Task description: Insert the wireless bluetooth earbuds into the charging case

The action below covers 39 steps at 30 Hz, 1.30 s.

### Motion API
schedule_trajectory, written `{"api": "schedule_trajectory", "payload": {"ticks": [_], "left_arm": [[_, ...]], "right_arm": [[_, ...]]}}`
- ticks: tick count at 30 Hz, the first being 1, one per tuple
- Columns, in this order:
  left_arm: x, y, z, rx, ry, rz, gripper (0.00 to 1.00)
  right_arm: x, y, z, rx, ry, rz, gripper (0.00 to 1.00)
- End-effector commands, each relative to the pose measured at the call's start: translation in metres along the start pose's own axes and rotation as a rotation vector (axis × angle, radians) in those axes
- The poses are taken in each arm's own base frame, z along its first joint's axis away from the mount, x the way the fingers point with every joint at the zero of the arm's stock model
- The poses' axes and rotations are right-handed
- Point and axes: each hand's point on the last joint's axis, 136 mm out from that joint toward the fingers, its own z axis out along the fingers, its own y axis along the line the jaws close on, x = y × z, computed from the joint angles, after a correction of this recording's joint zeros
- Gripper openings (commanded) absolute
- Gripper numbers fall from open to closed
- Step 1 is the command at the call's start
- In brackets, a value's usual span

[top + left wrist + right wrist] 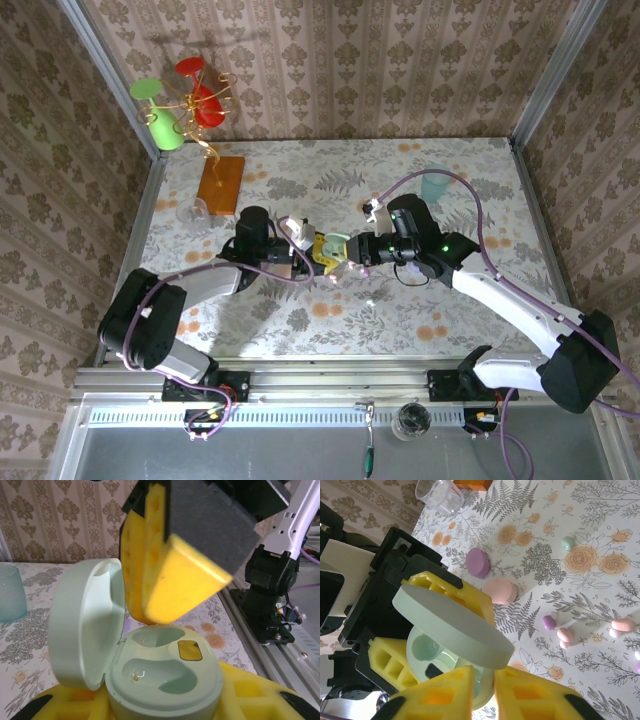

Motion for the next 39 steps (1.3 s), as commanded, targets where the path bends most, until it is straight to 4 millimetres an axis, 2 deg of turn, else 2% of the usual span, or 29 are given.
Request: {"api": "schedule_trajectory", "payload": {"ticks": [1,3,5,9,10,12,15,19,22,24,27,31,39], "left_arm": [[0.002,0.017,-0.011,-0.067,-0.029,-0.004,0.33],[0.005,0.028,-0.017,-0.118,-0.035,-0.002,0.32],[0.01,0.04,-0.023,-0.17,-0.027,-0.004,0.32],[0.017,0.049,-0.025,-0.224,-0.011,0.025,0.32],[0.018,0.057,-0.034,-0.255,-0.011,0.026,0.32],[0.017,0.06,-0.039,-0.269,-0.017,0.032,0.32],[0.013,0.063,-0.046,-0.292,-0.037,0.039,0.32],[0.008,0.063,-0.055,-0.311,-0.051,0.048,0.32],[0.004,0.061,-0.059,-0.318,-0.055,0.058,0.32],[0.001,0.058,-0.059,-0.315,-0.056,0.063,0.32],[-0.002,0.054,-0.058,-0.299,-0.057,0.062,0.32],[-0.005,0.048,-0.055,-0.277,-0.058,0.066,0.32],[-0.007,0.041,-0.044,-0.242,-0.05,0.059,0.32]], "right_arm": [[-0.006,0.002,-0.009,0.013,-0.025,0.0,0.26],[-0.008,0.006,-0.012,0.0,-0.034,-0.011,0.3],[-0.01,0.012,-0.017,-0.023,-0.048,-0.029,0.39],[-0.015,0.02,-0.033,-0.044,-0.11,-0.059,0.53],[-0.016,0.016,-0.038,-0.02,-0.135,-0.053,0.55],[-0.017,0.0,-0.047,0.06,-0.178,-0.03,0.56],[-0.008,-0.037,-0.059,0.234,-0.213,0.043,0.58],[0.027,-0.1,-0.066,0.447,-0.175,0.222,0.58],[0.06,-0.133,-0.058,0.499,-0.104,0.338,0.52],[0.079,-0.148,-0.05,0.498,-0.065,0.416,0.5],[0.101,-0.162,-0.038,0.475,-0.013,0.489,0.45],[0.119,-0.176,-0.027,0.502,0.068,0.501,0.38],[0.138,-0.185,-0.011,0.505,0.166,0.5,0.33]]}}
